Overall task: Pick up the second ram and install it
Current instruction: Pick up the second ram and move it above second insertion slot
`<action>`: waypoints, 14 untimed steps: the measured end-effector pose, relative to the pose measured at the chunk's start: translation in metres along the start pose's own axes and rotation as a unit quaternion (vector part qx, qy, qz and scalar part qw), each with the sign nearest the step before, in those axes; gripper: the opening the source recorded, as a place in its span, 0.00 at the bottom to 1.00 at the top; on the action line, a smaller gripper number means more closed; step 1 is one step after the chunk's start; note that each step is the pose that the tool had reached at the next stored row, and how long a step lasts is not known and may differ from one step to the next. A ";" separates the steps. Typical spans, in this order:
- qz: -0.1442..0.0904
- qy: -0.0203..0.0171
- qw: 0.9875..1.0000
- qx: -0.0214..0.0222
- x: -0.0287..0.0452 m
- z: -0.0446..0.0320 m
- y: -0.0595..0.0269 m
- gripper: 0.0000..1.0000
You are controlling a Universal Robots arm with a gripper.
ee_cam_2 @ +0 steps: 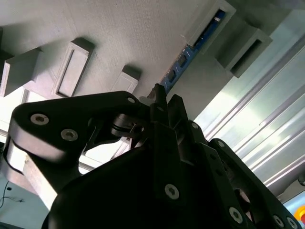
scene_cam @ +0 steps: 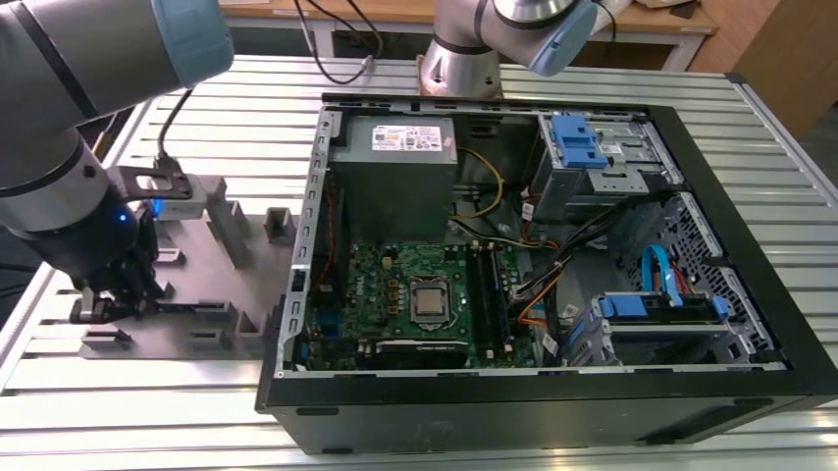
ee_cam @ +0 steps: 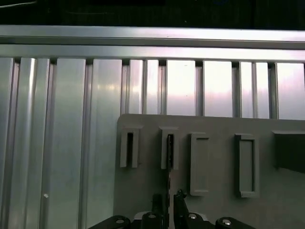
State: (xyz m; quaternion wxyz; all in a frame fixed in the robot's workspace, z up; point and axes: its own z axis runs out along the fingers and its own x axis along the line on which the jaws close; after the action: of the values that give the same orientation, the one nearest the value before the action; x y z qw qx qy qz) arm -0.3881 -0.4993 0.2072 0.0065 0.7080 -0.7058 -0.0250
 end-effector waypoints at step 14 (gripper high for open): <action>-0.016 -0.005 1.000 0.000 0.0016 0.0138 -0.0052 0.21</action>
State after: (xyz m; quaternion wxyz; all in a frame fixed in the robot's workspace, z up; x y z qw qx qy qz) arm -0.3834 -0.5005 0.1932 0.0028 0.7192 -0.6941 -0.0289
